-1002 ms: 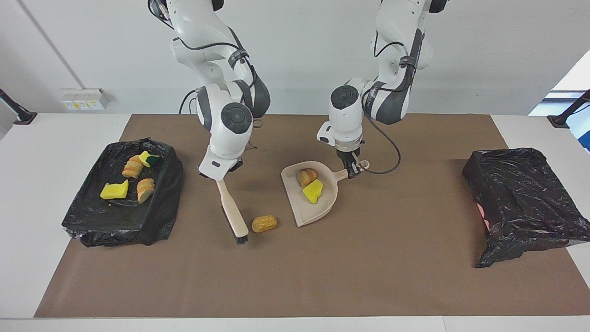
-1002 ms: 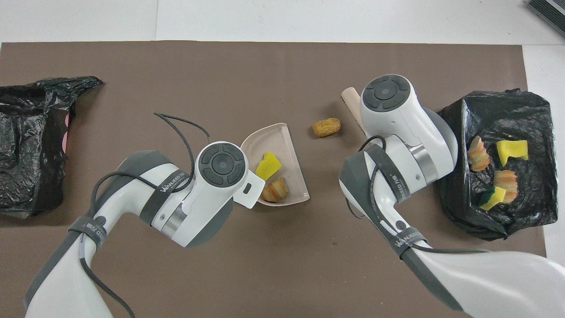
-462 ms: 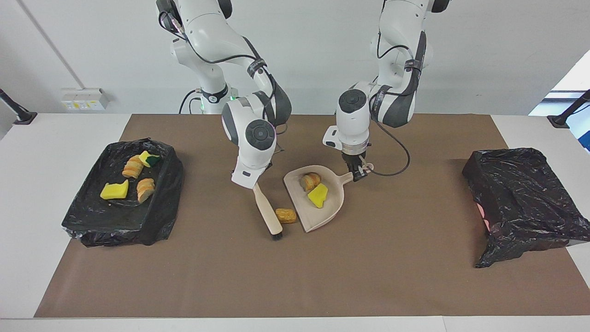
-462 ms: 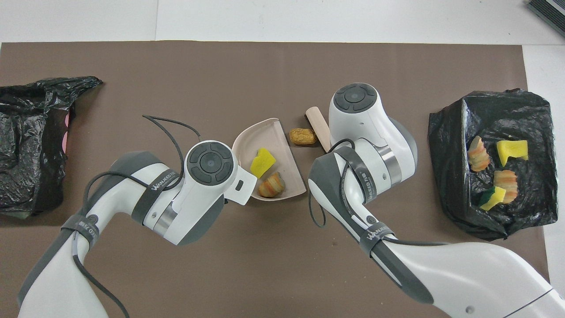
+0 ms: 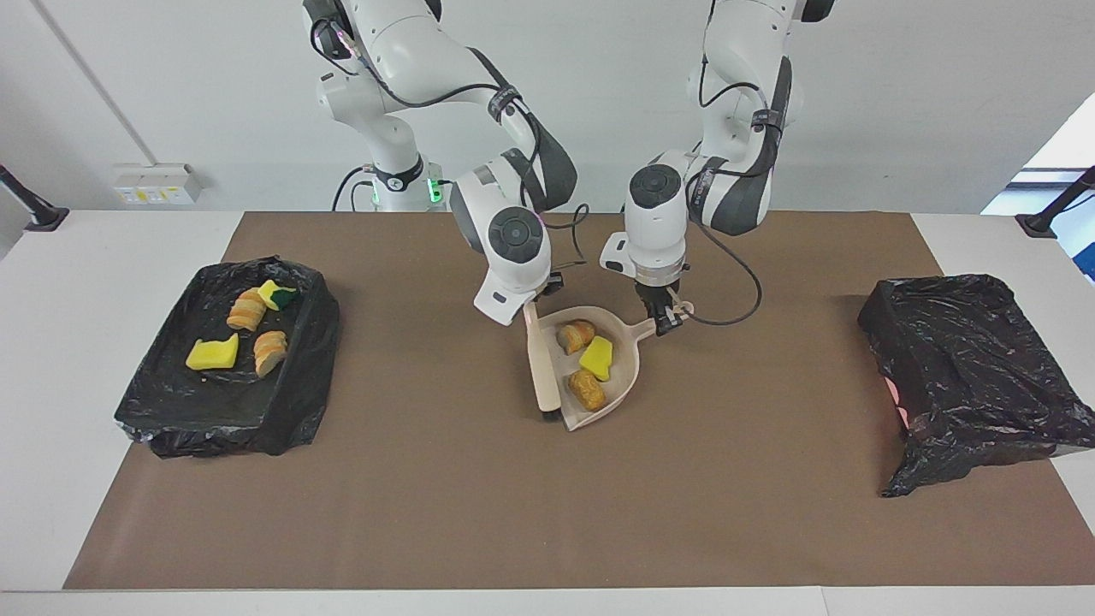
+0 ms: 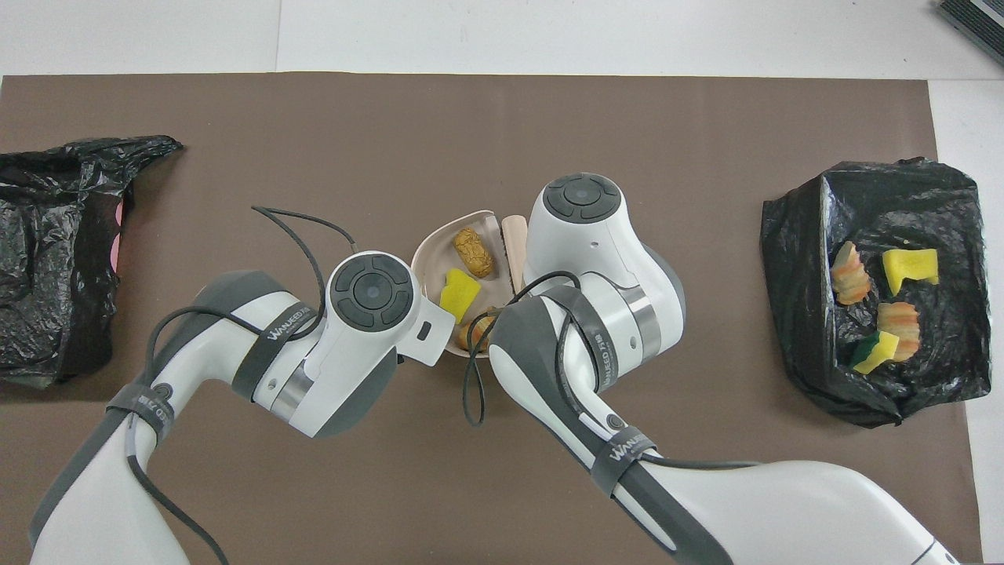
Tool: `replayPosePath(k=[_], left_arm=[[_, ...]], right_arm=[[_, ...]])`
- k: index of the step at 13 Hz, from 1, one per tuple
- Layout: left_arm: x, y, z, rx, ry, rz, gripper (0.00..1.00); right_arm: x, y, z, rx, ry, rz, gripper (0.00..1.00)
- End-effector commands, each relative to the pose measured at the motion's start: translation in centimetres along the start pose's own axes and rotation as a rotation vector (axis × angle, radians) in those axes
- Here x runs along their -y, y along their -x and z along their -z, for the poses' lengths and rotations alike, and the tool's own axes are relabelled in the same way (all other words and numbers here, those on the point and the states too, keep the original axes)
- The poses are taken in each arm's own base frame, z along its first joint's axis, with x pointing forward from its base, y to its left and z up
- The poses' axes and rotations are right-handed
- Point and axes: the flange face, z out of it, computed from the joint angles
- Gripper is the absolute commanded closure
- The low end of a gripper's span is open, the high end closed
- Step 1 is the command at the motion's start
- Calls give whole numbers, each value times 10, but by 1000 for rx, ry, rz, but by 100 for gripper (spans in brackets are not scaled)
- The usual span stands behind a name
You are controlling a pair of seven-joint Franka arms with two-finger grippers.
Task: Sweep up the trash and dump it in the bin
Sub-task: 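Carry the dustpan with the left gripper toward the nearer trash bag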
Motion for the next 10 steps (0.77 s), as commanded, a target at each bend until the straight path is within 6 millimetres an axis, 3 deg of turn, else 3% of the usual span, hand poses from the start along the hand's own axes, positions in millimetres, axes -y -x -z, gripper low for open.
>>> replayPosePath(k=[1, 4, 6, 7, 10], left_arm=[[2, 14, 0, -9, -13, -67, 100], [13, 18, 13, -17, -26, -168, 100], [36, 38, 29, -34, -49, -185, 100], [48, 56, 44, -48, -69, -181, 100], [83, 118, 66, -43, -78, -166, 100]], right_arm=[[-13, 10, 29, -20, -44, -17, 100], [-26, 31, 66, -65, -33, -46, 100], [-51, 54, 103, -82, -45, -117, 100], [-51, 68, 111, -61, -34, -154, 100], [-13, 105, 98, -27, -8, -191, 100]])
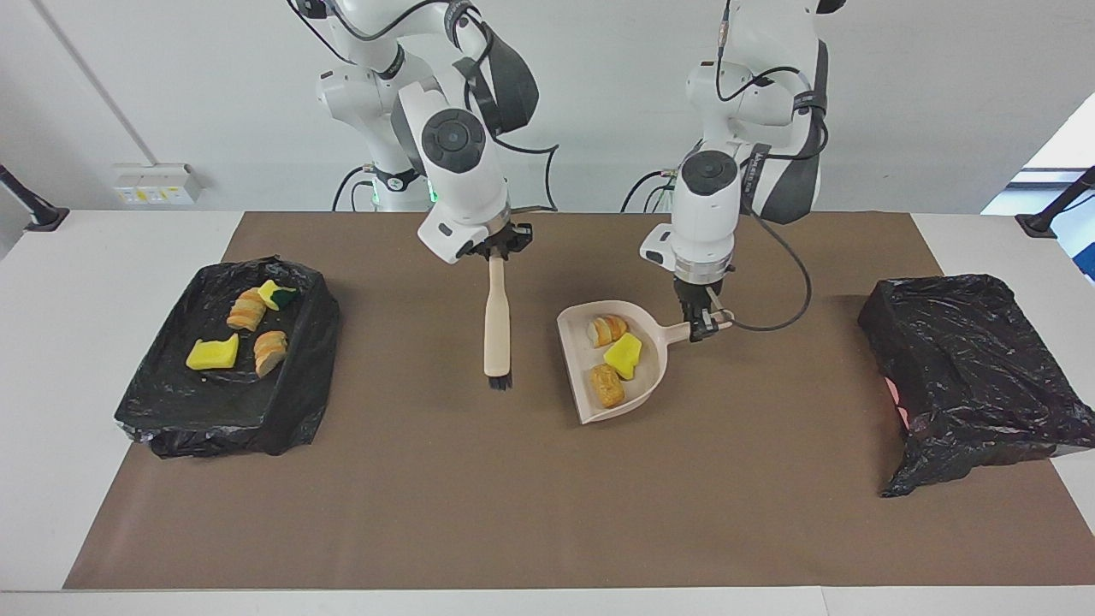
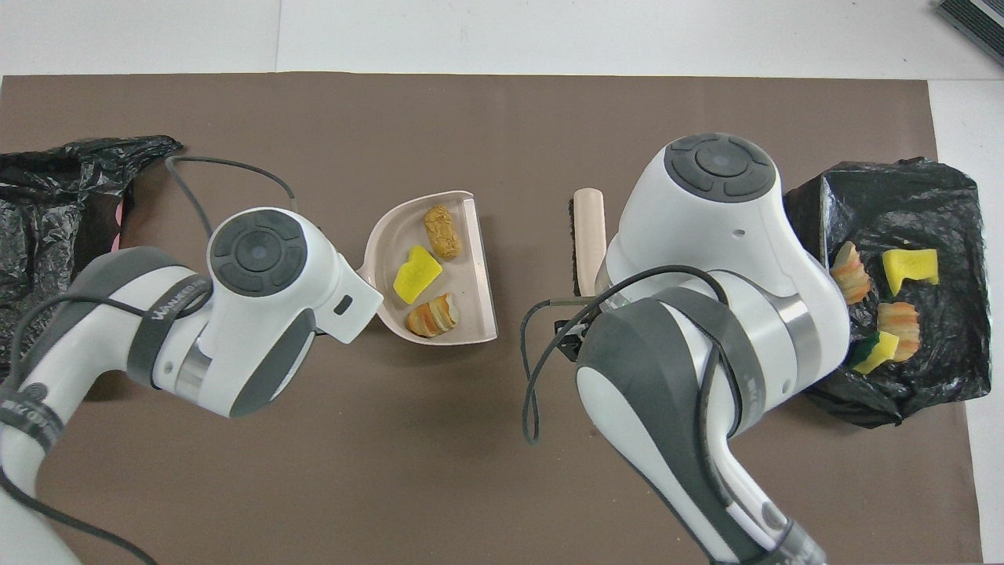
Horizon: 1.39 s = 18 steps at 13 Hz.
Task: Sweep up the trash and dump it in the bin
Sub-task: 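Carry the dustpan with the left gripper toward the nearer trash bag, then tip the dustpan with the left gripper to dump pieces into the bag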
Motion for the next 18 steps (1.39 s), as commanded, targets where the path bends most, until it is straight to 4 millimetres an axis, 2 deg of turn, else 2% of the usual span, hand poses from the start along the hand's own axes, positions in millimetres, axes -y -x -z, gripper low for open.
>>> replayPosePath(k=[1, 3, 5, 6, 7, 8, 10, 11, 12, 13, 15, 16, 18], left_arm=[[18, 64, 28, 8, -21, 3, 100], [39, 119, 33, 24, -1, 14, 100], [56, 183, 32, 16, 21, 134, 100], [64, 214, 28, 4, 30, 189, 100], [73, 239, 31, -18, 22, 170, 100], [81, 271, 30, -20, 14, 148, 100], [96, 345, 28, -58, -10, 143, 100], [102, 387, 28, -58, -25, 134, 100], [114, 416, 39, -48, -48, 122, 100], [118, 448, 40, -29, -40, 118, 100], [129, 506, 38, -5, -43, 96, 100], [133, 525, 40, 28, -54, 72, 100], [143, 541, 46, 175, -59, -6, 100]], right_arm=[[32, 43, -28, 1, 11, 6, 100], [43, 71, -51, 6, -45, 8, 100], [65, 92, -85, 49, -8, 30, 100], [67, 98, -97, 45, -4, 15, 100], [66, 105, -106, 32, -15, -14, 100], [61, 111, -115, 33, -28, -26, 100], [78, 130, -155, 30, -8, -40, 100], [77, 131, -169, 6, -17, -64, 100], [81, 136, -182, 5, -9, -54, 100], [87, 141, -192, 9, 2, -45, 100], [82, 137, -208, -8, -4, -60, 100], [81, 136, -211, -9, -3, -61, 100], [76, 137, -218, 1, 7, -70, 100]])
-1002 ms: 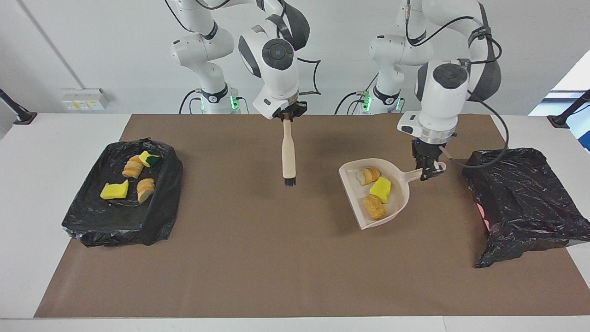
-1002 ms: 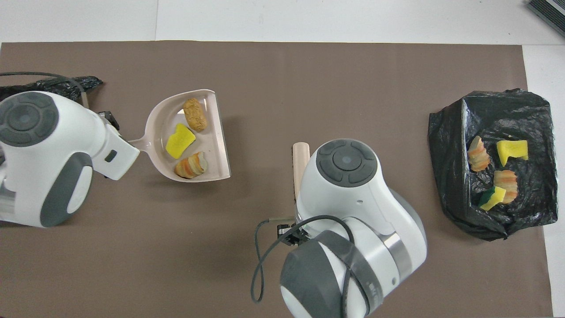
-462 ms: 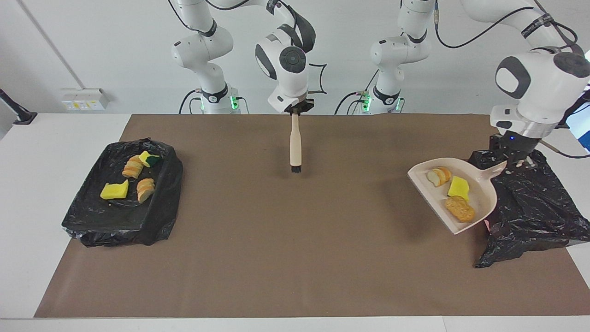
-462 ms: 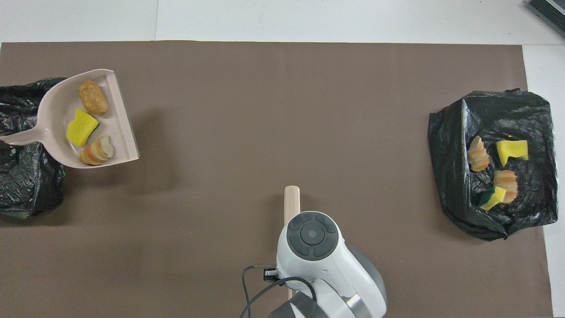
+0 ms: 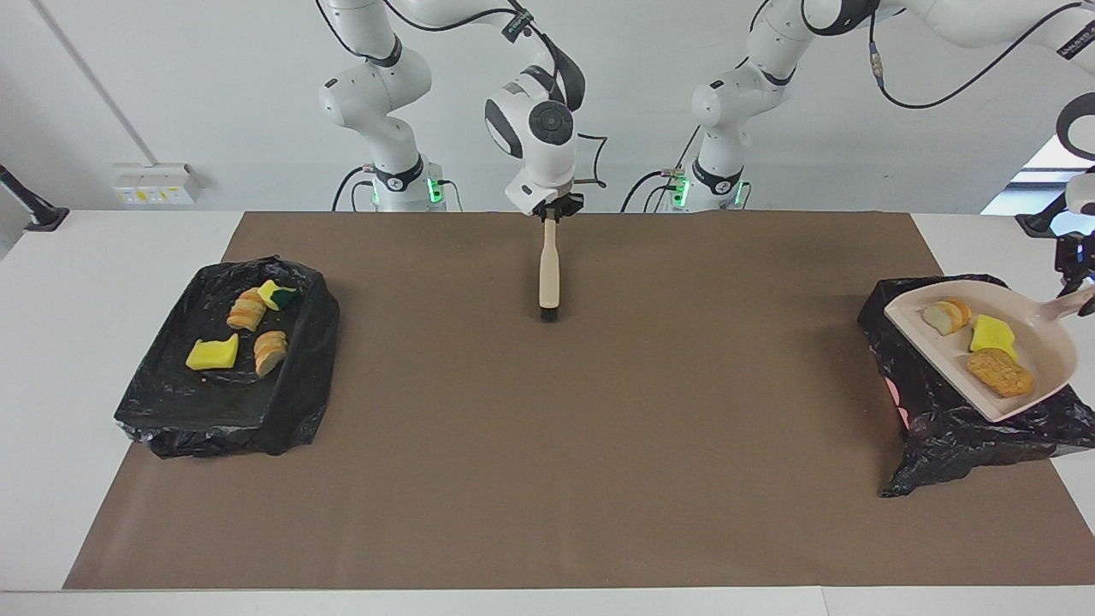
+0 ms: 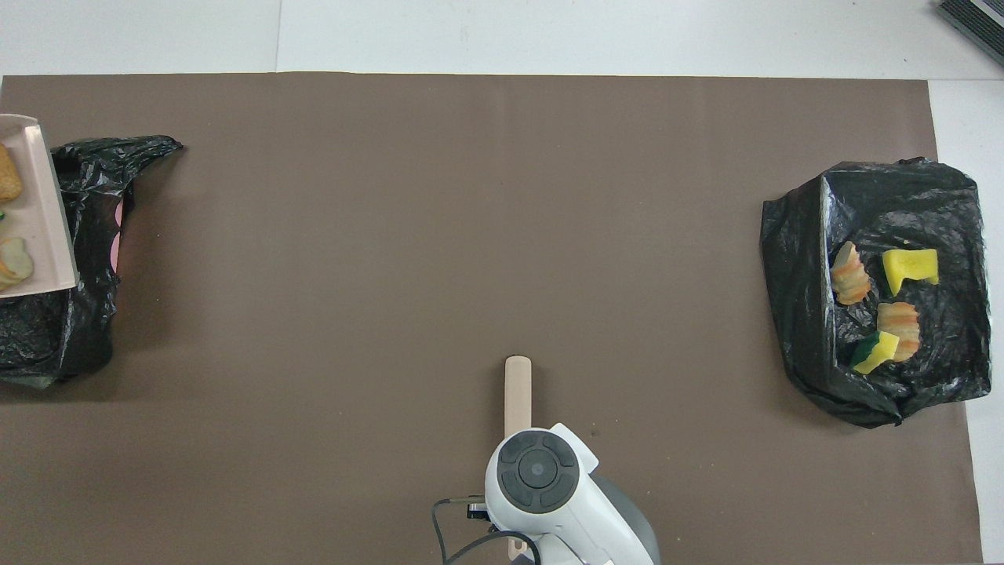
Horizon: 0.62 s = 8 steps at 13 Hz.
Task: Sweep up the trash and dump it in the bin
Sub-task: 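Tip the dustpan with the left gripper to dump pieces into the bag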
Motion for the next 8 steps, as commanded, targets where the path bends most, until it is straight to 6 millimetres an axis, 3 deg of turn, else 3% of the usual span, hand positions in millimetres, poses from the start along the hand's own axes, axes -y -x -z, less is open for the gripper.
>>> replayPosePath(k=[1, 2, 3, 4, 6, 8], left_arm=[[26, 13, 7, 129, -15, -87, 100], [29, 15, 5, 182, -18, -124, 100], [30, 19, 3, 262, -6, -165, 100], [31, 21, 0, 339, 14, -206, 100], [32, 19, -3, 419, 40, -252, 100], [34, 18, 0, 518, 58, -310, 100]], right_arm=[[-6, 1, -3, 3, -25, -30, 81], [-6, 0, -5, 3, -25, -31, 52], [-4, -1, -3, 0, -30, -28, 6], [1, -3, 1, -9, -37, -12, 0], [12, -17, 16, -35, -51, -3, 0], [6, -41, 52, -120, -61, -4, 0]])
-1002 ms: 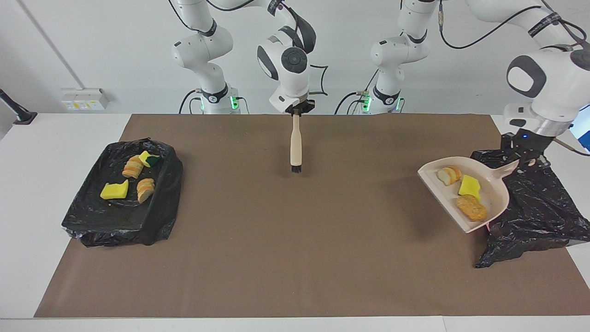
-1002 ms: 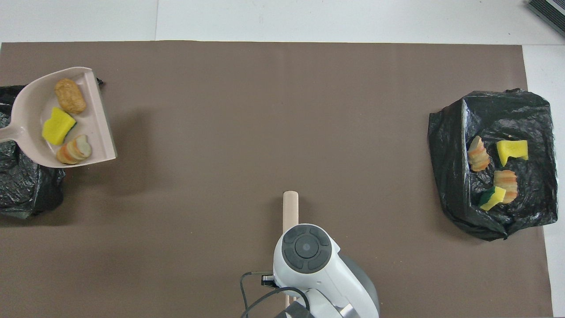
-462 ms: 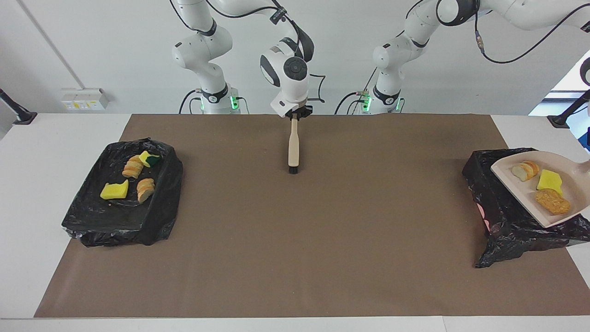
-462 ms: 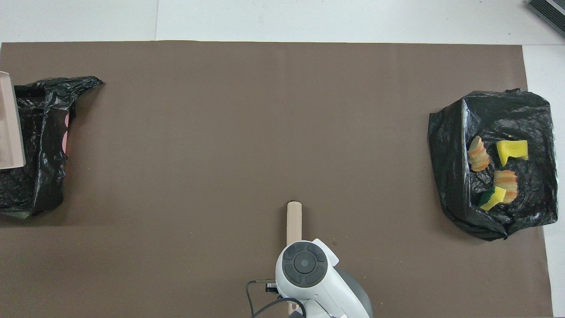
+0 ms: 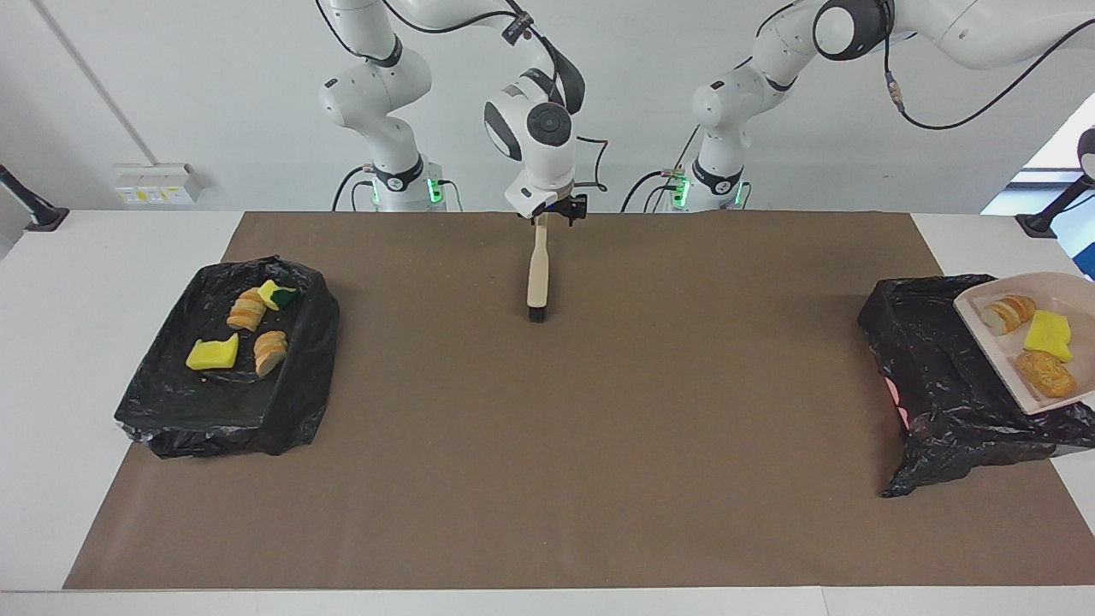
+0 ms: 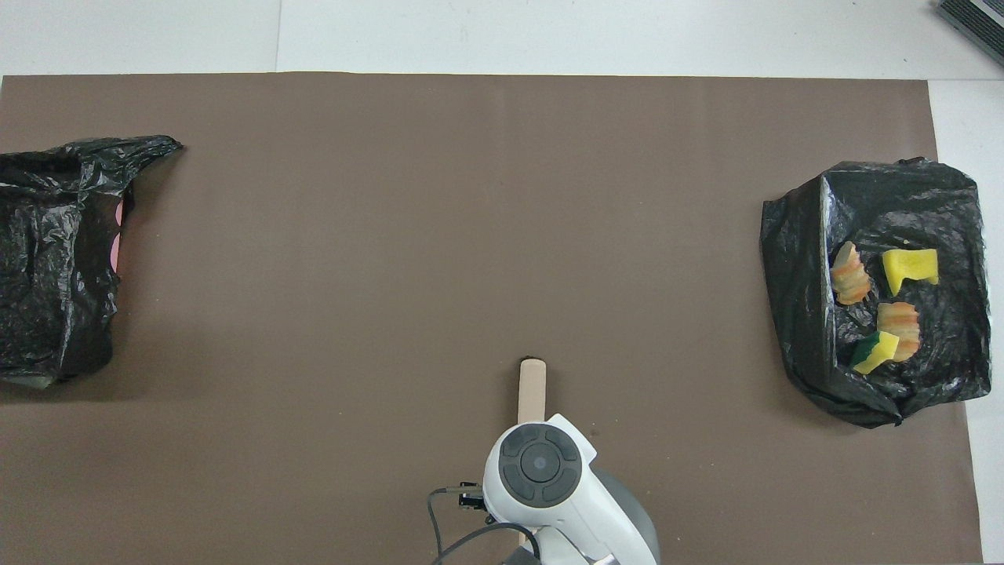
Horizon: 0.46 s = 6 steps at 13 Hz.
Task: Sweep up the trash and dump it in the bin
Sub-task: 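Lay the brush down with the right gripper and withdraw toward the bag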
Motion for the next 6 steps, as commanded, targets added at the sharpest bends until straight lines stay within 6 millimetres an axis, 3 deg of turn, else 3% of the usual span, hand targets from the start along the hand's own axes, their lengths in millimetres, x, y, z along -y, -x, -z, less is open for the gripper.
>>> replayPosePath(k=[1, 3, 6], left_arm=[[14, -11, 13, 145, 24, -118, 100], [11, -14, 15, 173, 63, -125, 100], [9, -9, 19, 248, 82, -108, 100]], right_arm=[[-11, -47, 50, -109, -22, -21, 0], [-32, -77, 87, -190, -34, -51, 0], [-69, -108, 121, -303, 22, -81, 0]])
